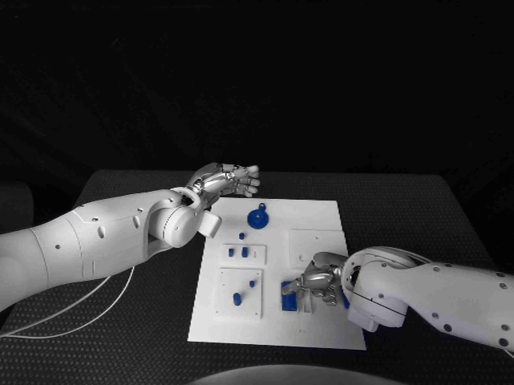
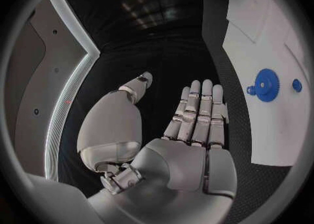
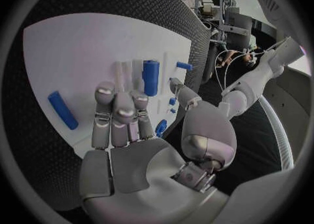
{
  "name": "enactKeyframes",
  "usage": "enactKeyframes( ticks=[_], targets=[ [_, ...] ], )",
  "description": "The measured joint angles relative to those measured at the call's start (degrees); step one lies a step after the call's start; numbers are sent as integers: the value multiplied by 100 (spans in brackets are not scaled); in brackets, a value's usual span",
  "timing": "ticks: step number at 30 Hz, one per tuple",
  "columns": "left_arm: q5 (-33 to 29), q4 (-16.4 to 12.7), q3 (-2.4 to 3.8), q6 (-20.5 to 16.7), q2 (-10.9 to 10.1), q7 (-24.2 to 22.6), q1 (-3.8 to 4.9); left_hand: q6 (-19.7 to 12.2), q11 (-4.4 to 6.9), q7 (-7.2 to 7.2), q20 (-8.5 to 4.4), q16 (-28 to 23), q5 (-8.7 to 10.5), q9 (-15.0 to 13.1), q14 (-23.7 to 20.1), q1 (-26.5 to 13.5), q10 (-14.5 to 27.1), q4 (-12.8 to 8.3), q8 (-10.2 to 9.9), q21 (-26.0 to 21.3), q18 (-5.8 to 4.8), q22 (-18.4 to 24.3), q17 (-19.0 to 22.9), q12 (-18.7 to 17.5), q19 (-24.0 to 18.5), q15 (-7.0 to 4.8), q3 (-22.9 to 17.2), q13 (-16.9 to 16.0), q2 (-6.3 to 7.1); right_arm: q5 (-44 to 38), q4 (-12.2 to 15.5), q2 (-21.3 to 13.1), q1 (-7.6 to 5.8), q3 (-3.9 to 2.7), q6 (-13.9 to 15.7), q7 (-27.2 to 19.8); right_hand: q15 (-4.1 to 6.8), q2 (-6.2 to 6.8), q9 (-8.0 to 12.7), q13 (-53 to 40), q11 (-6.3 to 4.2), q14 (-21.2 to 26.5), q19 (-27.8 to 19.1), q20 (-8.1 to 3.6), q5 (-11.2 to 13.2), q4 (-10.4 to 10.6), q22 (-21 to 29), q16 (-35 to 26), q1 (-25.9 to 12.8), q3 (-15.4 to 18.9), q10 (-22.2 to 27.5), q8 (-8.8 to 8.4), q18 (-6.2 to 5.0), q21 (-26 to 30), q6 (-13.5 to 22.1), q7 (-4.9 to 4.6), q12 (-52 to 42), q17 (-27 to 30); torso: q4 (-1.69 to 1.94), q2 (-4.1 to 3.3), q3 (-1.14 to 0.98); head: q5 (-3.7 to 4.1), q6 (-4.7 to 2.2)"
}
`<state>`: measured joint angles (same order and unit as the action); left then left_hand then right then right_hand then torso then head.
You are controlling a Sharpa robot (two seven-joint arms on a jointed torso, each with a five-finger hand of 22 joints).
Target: Assemble the parts on the task board
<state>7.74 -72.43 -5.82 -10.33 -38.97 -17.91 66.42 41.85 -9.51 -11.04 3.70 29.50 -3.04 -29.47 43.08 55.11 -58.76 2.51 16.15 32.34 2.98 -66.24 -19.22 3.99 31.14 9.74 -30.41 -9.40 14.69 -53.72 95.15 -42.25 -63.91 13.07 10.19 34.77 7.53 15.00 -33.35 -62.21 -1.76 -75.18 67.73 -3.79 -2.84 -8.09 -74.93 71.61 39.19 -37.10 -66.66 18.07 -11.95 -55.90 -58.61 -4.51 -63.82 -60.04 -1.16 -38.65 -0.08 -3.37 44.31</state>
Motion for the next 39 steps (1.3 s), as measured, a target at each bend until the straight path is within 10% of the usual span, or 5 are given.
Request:
enactKeyframes(
  ticks=[11, 21, 31, 39],
  targets=[
    [0, 35, 0, 3, 7, 2, 0, 0, 0, 0, 21, 0, 0, -7, 12, 23, 0, 22, 2, 0, 17, -9, -17, 0, 21, 29, 22, 14, -22, -161, 330, -523, -23, -16, 92, -389, -8, -61, -15, -33, 0, 9, 14, -33, 0, -204, 0, -44, 424, -15, 1, -46, 0, 0, 78, -35, 0, 11, -2, 0, -2, 9, -48],
    [1, 94, 0, 3, 22, -4, 0, 0, -7, 0, 21, 0, 0, -14, 12, 45, -34, 37, 45, -20, 44, -19, -37, 40, 21, 29, 37, 29, -45, -549, 446, -1346, -353, -129, -68, -552, 6, -226, -80, -140, 20, -6, 14, -33, 0, -410, 0, -44, 936, -78, -68, -46, 0, 1, 84, -39, -111, 11, -15, 1, -15, 92, -132],
    [1, 88, 0, 8, 48, -4, 1, 0, 0, 0, 21, 0, 0, -14, 12, 45, -42, 37, 44, -20, 41, -19, -43, 40, 21, 29, 37, 35, -45, -1188, 445, -1593, -336, -39, -553, -212, 12, -289, -111, -246, 0, -19, 25, -21, 0, -399, 0, -44, 990, -68, -126, -46, 0, 0, -4, -3, -180, -6, -19, -1, -17, 199, -166],
    [1, 66, 0, 14, 45, -4, 0, 0, 1, 0, 41, 0, 0, -19, 12, 45, -42, 37, 44, -20, 38, -18, -42, 40, 41, 29, 37, 41, -45, -1510, 352, -1512, -73, -11, -673, -69, 8, -378, -117, -274, -9, -33, 34, -12, 0, -312, 0, -44, 899, -62, -135, -46, 0, 0, -40, 0, -202, -8, -8, -4, -12, 254, -132]
  ],
)
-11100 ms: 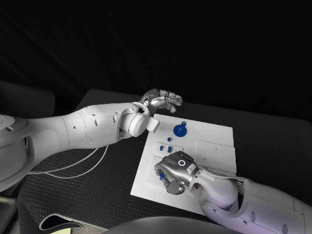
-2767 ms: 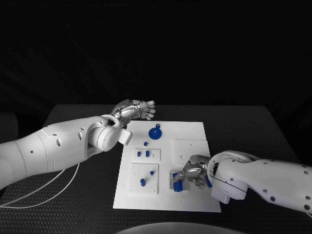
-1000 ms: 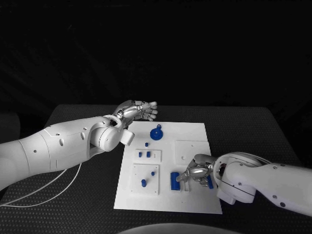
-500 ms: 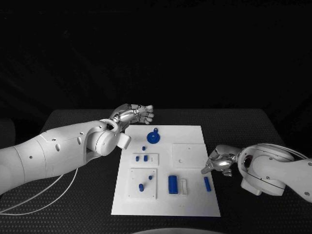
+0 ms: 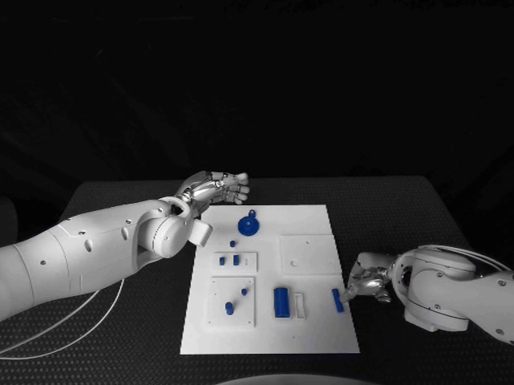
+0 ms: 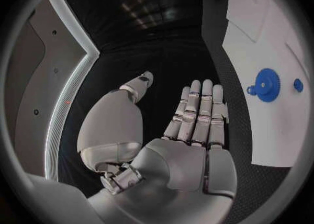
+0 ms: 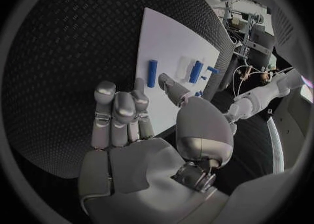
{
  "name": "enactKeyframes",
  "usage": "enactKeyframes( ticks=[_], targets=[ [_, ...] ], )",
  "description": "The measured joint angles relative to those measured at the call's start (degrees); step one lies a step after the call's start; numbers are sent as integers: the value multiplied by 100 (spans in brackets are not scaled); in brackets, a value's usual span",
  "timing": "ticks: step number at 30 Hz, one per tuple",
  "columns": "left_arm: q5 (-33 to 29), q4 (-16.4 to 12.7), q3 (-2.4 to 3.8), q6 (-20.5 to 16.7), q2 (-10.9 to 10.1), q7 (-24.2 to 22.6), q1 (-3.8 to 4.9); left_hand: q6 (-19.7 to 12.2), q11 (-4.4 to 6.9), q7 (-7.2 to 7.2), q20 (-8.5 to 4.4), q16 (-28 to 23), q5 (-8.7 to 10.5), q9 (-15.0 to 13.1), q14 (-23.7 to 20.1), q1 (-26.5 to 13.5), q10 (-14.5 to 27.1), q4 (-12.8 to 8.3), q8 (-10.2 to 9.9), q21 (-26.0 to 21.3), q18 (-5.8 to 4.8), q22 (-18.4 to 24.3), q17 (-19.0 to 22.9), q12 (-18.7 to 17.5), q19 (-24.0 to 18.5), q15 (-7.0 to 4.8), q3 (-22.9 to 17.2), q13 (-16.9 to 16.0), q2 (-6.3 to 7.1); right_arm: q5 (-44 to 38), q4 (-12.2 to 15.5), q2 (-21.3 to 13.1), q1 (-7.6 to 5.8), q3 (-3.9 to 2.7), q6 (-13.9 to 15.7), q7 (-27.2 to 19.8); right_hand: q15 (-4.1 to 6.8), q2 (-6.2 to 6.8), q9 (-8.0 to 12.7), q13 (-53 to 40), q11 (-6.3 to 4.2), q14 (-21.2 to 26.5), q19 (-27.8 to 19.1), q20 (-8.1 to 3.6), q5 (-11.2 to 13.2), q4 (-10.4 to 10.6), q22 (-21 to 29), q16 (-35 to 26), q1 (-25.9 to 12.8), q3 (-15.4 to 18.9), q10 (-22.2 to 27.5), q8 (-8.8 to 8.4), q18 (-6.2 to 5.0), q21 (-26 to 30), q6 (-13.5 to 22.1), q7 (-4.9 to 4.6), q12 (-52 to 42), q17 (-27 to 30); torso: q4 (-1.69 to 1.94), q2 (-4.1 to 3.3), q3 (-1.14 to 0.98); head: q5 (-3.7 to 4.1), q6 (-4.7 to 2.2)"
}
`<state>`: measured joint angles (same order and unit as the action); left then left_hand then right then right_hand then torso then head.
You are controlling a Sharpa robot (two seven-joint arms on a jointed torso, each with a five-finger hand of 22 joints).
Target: Assemble the parts on the task board
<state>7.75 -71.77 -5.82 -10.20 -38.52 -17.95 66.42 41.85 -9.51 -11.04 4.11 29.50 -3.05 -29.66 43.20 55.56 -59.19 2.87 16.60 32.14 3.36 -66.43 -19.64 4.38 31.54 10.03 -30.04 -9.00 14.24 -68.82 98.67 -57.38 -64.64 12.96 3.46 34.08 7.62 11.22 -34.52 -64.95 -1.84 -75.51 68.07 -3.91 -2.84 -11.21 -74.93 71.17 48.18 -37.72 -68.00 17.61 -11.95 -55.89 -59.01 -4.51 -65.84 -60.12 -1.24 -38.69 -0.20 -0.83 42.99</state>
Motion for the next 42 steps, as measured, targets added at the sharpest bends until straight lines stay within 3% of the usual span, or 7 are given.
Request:
enactKeyframes(
  ticks=[22, 24, 25, 29, 31, 33, 42],
  targets=[
    [0, -62, 0, 18, -24, 4, 0, 0, 0, 0, 0, -22, 0, 1, 0, 0, 0, -2, 0, 0, -30, 1, -4, 0, 0, 0, 30, 10, 0, -779, -166, 506, 281, -41, 88, 71, -10, -14, -69, -11, -11, -13, -1, 2, 0, 134, 0, 0, -178, 8, -30, 67, -1, 0, -135, 12, 0, -5, 18, 1, 21, 26, 75],
    [0, -66, 0, 20, -26, 5, 0, 0, 0, 0, 0, -22, 0, 1, 0, 0, 0, 11, 0, 0, -31, 1, -4, 0, 0, 0, 43, 10, 0, -979, -196, 565, 325, -45, 101, 71, -11, -14, -1086, -11, -10, -13, -2, 3, 0, 134, 0, 0, -178, 8, -30, 57, -1, 0, -120, 24, -1, -9, 19, 1, 21, 16, 80],
    [0, -68, 0, 22, -26, 5, 0, 0, 0, 0, 0, -22, 0, 1, 0, 0, 0, 11, 0, 0, -32, 1, -4, 0, 0, 0, 43, 10, 0, -1117, -222, 603, 353, -44, 109, 71, -11, -16, -1271, -11, -10, -13, -2, 3, 0, 132, 0, 0, -176, 7, -30, 58, -1, 0, -112, 31, 0, -10, 19, 1, 21, 13, 82],
    [0, -70, 0, 27, -32, 7, 0, 0, 0, 0, 0, -22, 0, 1, 0, 22, 1, 11, 0, 0, -35, 1, -10, 0, 0, 0, 43, 16, -22, -1533, -258, 716, 416, -62, 127, 70, -5, -60, -1517, -11, -10, -11, -2, 3, 0, 94, 0, 0, -132, -79, -32, 59, 0, 0, -112, 32, 1, -10, 19, 4, 21, 1, 95],
    [1, -70, 0, 28, -33, 8, 0, 0, 0, 0, 0, -22, 0, 1, 0, 23, 1, 11, 0, -4, -37, 1, -9, 0, 0, -1, 43, 15, -23, -1703, -267, 760, 447, -70, 143, 70, 4, -116, -1532, -11, -9, -2, -2, 3, 0, 42, 0, 0, -38, -148, -32, 89, 0, 0, -113, 32, 1, -10, 19, 4, 21, -7, 98],
    [1, -71, 0, 30, -33, 9, 0, 0, 0, 0, 0, -22, 0, 1, 0, 23, 1, 11, 0, -21, -39, 1, -9, 0, 0, -1, 43, 15, -23, -1865, -283, 808, 473, -73, 160, 70, 4, -125, -1738, -11, -9, -2, -2, 3, 0, -11, 0, 0, 61, -217, -32, 92, 0, 0, -114, 33, 1, -10, 19, 4, 21, -12, 99],
    [1, -76, 0, 36, -34, 17, 0, 0, 0, 0, 0, -44, 0, 1, 0, 45, 1, 25, 0, -22, -7, -3, -16, 0, 0, -1, 57, 28, -45, -2119, -270, 855, 510, -75, 212, 68, 2, -234, -1818, -10, 0, 0, -11, 13, 17, -270, 0, 0, 301, -543, -40, 92, 0, 0, -114, 33, 40, -1, 14, 4, 22, -24, 105]
  ],
)
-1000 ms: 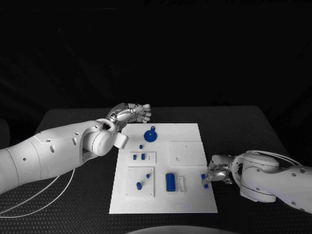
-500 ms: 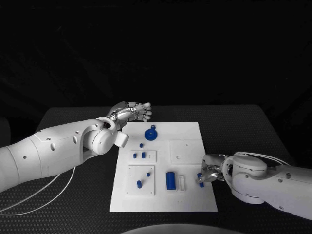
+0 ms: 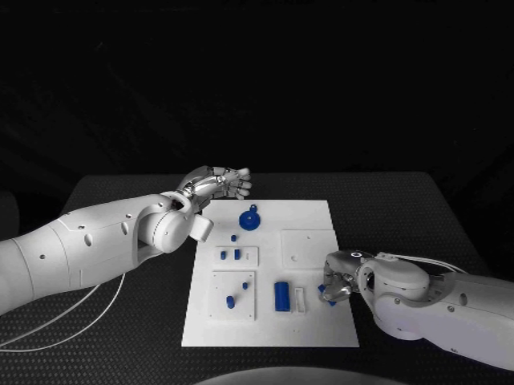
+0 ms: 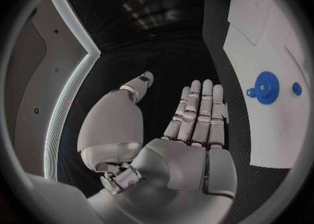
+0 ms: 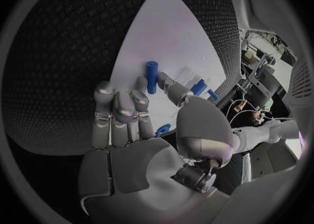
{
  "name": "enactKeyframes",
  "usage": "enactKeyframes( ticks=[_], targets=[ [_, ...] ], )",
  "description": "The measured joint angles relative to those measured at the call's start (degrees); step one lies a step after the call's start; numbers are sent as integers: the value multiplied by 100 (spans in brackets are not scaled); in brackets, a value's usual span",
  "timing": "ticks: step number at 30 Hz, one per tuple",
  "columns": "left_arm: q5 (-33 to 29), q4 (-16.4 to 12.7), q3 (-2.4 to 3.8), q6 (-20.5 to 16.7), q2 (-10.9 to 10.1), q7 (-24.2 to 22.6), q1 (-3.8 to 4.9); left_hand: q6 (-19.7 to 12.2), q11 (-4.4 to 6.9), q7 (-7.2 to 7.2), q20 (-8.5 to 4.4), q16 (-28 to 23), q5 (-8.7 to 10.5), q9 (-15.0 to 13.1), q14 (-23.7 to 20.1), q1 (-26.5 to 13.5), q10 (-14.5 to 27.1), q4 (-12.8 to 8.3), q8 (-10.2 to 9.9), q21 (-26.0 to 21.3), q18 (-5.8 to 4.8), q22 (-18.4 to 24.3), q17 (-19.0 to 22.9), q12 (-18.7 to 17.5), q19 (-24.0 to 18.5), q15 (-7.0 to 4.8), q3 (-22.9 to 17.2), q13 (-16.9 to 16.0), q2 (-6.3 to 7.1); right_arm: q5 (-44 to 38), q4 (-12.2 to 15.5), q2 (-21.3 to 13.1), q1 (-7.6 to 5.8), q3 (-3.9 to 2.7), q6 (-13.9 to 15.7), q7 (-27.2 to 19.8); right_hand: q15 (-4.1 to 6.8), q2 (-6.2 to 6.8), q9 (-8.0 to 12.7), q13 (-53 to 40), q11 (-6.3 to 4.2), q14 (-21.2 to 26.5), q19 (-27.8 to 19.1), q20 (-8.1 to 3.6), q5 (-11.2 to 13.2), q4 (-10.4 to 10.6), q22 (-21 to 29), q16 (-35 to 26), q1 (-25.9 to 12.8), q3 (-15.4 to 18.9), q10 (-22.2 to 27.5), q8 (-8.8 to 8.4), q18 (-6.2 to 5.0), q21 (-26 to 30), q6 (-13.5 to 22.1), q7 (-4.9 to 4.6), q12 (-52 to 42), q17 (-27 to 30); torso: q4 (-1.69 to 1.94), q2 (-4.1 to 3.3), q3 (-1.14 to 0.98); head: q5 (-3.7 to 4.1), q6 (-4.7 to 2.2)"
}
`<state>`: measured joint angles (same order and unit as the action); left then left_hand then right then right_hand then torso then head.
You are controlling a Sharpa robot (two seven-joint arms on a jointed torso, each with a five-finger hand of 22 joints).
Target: Assemble the parts on the task board
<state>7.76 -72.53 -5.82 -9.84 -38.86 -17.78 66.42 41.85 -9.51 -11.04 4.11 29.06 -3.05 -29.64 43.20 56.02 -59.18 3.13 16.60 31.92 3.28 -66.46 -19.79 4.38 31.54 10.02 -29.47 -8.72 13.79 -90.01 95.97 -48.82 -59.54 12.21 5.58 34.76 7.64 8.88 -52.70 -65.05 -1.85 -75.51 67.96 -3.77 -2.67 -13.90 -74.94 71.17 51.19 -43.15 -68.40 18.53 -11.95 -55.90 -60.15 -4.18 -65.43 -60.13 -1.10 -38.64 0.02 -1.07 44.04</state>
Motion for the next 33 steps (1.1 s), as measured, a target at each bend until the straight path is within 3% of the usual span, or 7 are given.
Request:
enactKeyframes(
  ticks=[8, 10, 11, 13, 15, 16, 33],
  targets=[
    [0, -2, 0, 2, -6, 9, 0, 0, -1, 0, 0, 0, 0, 0, 0, 0, -1, -16, 0, 0, 25, -1, -6, 0, 0, 0, 16, 7, 0, 911, 23, -137, -6, -12, 361, -48, 13, -167, 12, -22, -20, -13, -2, 40, -89, 31, 0, 0, -21, -142, -61, -159, 0, 0, -81, -3, 6, 17, -2, 1, -4, -14, 5],
    [0, -2, 0, 2, -8, 11, 0, 0, -20, 0, 0, 0, 0, 0, 0, 0, -20, -16, 0, 0, 25, -6, -6, 0, 0, 0, 16, 7, 0, 1222, 63, -190, -1, -4, 483, -59, 13, -193, 189, -28, -24, -13, -2, 40, -89, 45, 0, 0, -48, -155, -65, -139, 0, 0, -92, -14, 6, 18, -3, 1, -4, -25, 8],
    [0, -2, 0, 3, -8, 12, 0, 0, -20, 0, 0, 0, 0, 0, 0, 3, -20, -16, 0, 0, 25, -6, -6, 0, 0, 0, 16, 10, -3, 1428, 87, -218, 1, 1, 559, -66, 13, -198, 307, -33, -34, -13, -2, 40, -89, 45, 0, 0, -52, -156, -75, -125, 0, 0, -107, -4, 6, 17, -4, 1, -4, -27, 10],
    [0, -2, 0, 3, -9, 13, 0, 0, -20, 0, 0, 0, 0, 0, 0, 23, -20, -16, 0, 0, 25, -6, -6, 0, 0, 0, 16, 13, -23, 1754, 118, -254, -12, 4, 662, -74, 13, -204, 833, -41, -33, -13, -1, 40, -89, 45, 0, 0, -58, -156, -90, -123, 0, 0, -114, 2, 6, 18, -5, 1, -4, -30, 16],
    [0, -3, 0, 3, -11, 14, 0, 0, -20, 0, 0, 0, 0, 0, 0, 23, -20, -16, 0, 0, 24, -6, -11, 0, 0, 0, 16, 13, -23, 2097, 164, -284, -47, 8, 755, -78, 14, -226, 1612, -48, -24, -14, -1, 40, -89, 46, 0, 0, -80, -158, -105, -112, 0, 0, -123, 0, 6, 18, -5, 1, -4, -31, 18],
    [0, -3, 0, 3, -11, 14, 0, 0, -20, 0, 0, 0, 0, 1, 0, 23, -20, -1, 0, 0, 23, -5, -11, 0, 0, 0, 31, 13, -23, 2233, 183, -288, -61, 11, 790, -80, 13, -234, 1786, -57, -41, -14, -1, 40, -90, 46, 0, 0, -86, -172, -123, -131, 0, 0, -123, 0, 6, 18, -5, 1, -5, -31, 18],
    [0, -25, 0, 6, -14, 20, 0, 0, -20, 0, 0, -22, 0, 1, 0, 23, -20, -17, 0, 0, 7, -10, -15, 0, 0, 0, 46, 23, -23, 3564, 244, -83, -97, 24, 1087, -96, 12, -189, 1809, -55, -51, -15, 18, 61, -84, 72, 0, 1, -301, -113, -133, -110, -18, 0, -145, 22, 5, 38, -3, -1, -4, -12, 39]
  ],
)
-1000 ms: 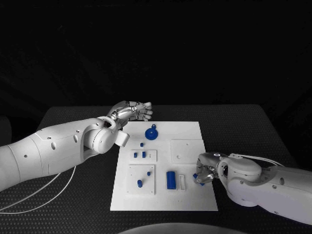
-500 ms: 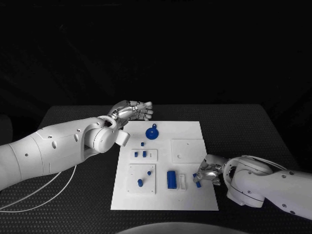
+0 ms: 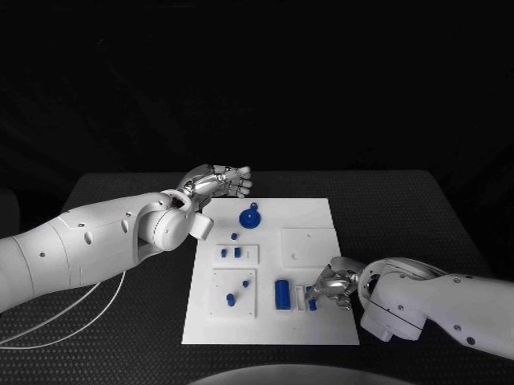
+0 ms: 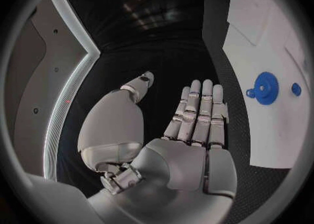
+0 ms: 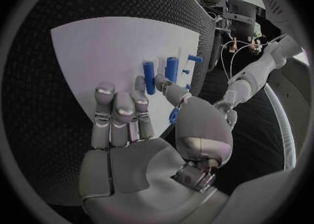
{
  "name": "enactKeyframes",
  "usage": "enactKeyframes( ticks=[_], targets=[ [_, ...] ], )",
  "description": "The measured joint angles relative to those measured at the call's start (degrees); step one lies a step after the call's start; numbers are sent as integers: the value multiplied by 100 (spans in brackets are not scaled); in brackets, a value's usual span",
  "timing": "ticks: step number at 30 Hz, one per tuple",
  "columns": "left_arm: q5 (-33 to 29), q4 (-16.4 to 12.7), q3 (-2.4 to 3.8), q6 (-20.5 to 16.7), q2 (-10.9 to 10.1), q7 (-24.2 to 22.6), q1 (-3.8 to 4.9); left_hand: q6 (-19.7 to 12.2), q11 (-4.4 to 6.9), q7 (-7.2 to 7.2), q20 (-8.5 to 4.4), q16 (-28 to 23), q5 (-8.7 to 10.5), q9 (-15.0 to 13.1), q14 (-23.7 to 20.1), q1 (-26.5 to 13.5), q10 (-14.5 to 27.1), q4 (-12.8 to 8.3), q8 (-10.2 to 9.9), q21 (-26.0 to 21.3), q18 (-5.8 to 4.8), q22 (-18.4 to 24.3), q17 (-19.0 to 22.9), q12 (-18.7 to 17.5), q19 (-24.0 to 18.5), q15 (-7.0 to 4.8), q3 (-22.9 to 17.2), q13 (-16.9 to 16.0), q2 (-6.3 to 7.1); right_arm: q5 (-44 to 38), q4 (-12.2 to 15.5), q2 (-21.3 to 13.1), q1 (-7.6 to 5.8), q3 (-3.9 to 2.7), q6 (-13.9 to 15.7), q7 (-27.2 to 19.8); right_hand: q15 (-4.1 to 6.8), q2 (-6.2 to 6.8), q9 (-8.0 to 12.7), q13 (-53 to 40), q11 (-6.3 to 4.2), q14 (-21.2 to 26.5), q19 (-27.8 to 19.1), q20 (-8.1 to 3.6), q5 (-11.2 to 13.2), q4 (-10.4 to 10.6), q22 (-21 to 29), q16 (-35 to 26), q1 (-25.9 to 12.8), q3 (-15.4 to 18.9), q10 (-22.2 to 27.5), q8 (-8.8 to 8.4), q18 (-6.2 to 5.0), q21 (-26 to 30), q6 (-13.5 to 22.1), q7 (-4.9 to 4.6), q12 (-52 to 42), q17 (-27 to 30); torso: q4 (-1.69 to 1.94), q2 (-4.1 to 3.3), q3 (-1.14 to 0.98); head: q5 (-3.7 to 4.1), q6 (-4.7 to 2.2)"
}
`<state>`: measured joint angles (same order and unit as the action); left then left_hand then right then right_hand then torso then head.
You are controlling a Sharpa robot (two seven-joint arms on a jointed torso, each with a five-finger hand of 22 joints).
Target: Assemble the parts on the task board
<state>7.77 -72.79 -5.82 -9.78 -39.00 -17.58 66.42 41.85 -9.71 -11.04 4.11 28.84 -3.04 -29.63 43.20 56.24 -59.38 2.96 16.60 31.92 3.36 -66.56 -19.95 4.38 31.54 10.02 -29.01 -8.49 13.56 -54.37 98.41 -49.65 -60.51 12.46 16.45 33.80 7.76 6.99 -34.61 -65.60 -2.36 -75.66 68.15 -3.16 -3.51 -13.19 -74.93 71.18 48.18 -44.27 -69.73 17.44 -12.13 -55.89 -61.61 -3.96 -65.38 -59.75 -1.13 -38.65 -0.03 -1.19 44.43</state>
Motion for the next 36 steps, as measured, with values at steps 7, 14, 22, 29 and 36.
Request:
enactKeyframes(
  ticks=[7, 14, 22, 29, 36],
  targets=[
    [0, -7, 0, 2, -5, 1, 0, 0, 0, 0, 0, -1, 0, 0, 0, 0, 0, 0, 0, -21, -26, -1, 0, 0, 0, 0, 0, 0, 0, 132, -23, 108, 1, 0, 35, -10, -1, 30, 1, 3, 0, 0, 0, 0, 0, 16, 0, 0, -30, 16, 0, 0, -28, 0, -7, 8, 0, 0, 4, -2, 1, -14, 8],
    [0, -11, 0, 4, -6, 3, 0, 0, 20, 0, 0, -1, 0, 0, 0, 0, -20, 15, 0, -21, -29, 0, 1, 0, 0, 0, 15, 5, 0, 183, -93, 213, 2, 0, 45, -25, -2, 30, 1, 3, 0, -1, 0, 0, 0, 16, 0, 0, -30, 16, 0, 0, -31, 0, -7, 8, 0, 6, 4, -2, 3, -22, 12],
    [0, -14, 0, 8, -16, 7, 0, 0, 20, 0, 0, -1, 0, 0, 0, 0, -20, 15, 0, -21, -32, 0, -4, 0, 0, 0, 15, 10, 0, 194, -181, 244, 8, 3, 30, -27, -10, 32, 16, 15, 0, -9, -1, 1, 0, 16, 0, 0, -73, 16, 0, 1, -33, 0, -8, 9, 25, 6, 6, -2, 3, -41, 18],
    [0, -14, 0, 10, -16, 11, 0, 0, 20, 0, 0, -1, 0, 0, 0, 0, -20, 7, 0, -21, -33, 1, -4, 0, 0, 0, 23, 10, 0, 194, -197, 273, 8, 6, 8, -21, -11, 80, 13, 24, 1, -9, -1, 1, 0, 16, 0, 0, -122, 47, 0, -19, -34, 0, -8, 9, 28, 13, 0, -2, 1, -58, 29],
    [0, -14, 0, 12, -16, 14, 0, 0, 20, 0, 0, -1, 0, 0, 0, 0, -20, -1, 0, -21, 23, -4, -3, 0, 0, 0, 31, 9, 0, 191, -211, 287, 10, 9, -30, -12, -12, 130, 12, 28, 1, -9, -1, 1, 0, 8, 0, 0, -171, 87, 1, -19, -34, 0, -8, 10, 50, 18, -2, -2, -3, -74, 34]
  ],
)
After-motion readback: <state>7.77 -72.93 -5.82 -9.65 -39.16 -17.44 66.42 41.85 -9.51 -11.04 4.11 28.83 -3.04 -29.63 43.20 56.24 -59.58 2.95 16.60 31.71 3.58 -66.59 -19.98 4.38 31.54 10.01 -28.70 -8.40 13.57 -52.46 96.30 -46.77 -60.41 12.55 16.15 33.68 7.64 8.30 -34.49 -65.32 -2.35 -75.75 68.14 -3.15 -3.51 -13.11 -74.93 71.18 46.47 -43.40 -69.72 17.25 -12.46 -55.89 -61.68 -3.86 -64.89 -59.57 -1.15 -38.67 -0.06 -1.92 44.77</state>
